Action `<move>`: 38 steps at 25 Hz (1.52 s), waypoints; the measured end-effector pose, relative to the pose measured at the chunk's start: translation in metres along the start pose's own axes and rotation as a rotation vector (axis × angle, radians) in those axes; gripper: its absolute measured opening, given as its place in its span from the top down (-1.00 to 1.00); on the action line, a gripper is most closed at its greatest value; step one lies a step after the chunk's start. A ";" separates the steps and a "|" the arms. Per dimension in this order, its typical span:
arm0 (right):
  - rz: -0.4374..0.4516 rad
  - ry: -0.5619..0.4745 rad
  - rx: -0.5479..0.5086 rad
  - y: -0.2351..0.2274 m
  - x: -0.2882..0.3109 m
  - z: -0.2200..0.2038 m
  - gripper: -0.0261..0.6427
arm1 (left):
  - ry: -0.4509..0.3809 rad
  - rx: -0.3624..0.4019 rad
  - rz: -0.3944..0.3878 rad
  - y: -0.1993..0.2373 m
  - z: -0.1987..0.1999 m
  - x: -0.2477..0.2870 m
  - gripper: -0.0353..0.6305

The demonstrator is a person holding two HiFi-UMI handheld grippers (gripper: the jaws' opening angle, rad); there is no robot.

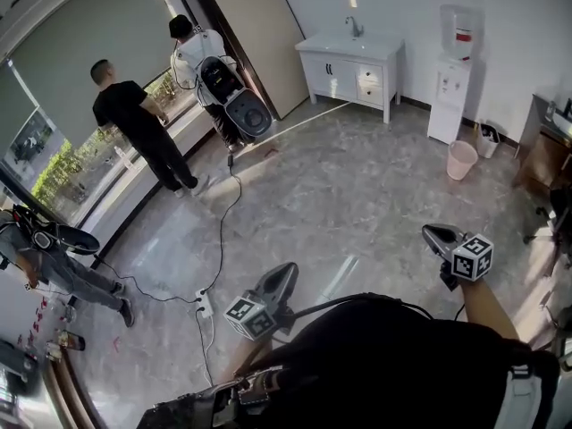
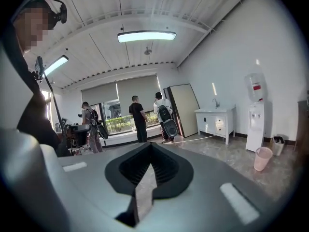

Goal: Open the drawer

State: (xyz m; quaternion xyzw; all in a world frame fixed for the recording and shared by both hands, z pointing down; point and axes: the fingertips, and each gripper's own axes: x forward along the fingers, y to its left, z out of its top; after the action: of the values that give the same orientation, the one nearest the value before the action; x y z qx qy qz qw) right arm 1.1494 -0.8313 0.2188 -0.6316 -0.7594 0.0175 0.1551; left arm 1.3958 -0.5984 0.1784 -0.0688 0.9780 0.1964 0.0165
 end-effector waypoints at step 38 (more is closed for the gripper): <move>-0.077 -0.023 -0.002 -0.076 0.367 0.102 0.92 | 0.059 -0.005 -0.054 0.378 0.125 0.137 0.89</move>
State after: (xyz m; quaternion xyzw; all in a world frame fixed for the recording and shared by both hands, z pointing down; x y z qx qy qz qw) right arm 0.9947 -0.4755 0.2173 -0.6020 -0.7848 0.0183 0.1462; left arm 1.2080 -0.2226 0.1989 -0.1009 0.9754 0.1961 -0.0073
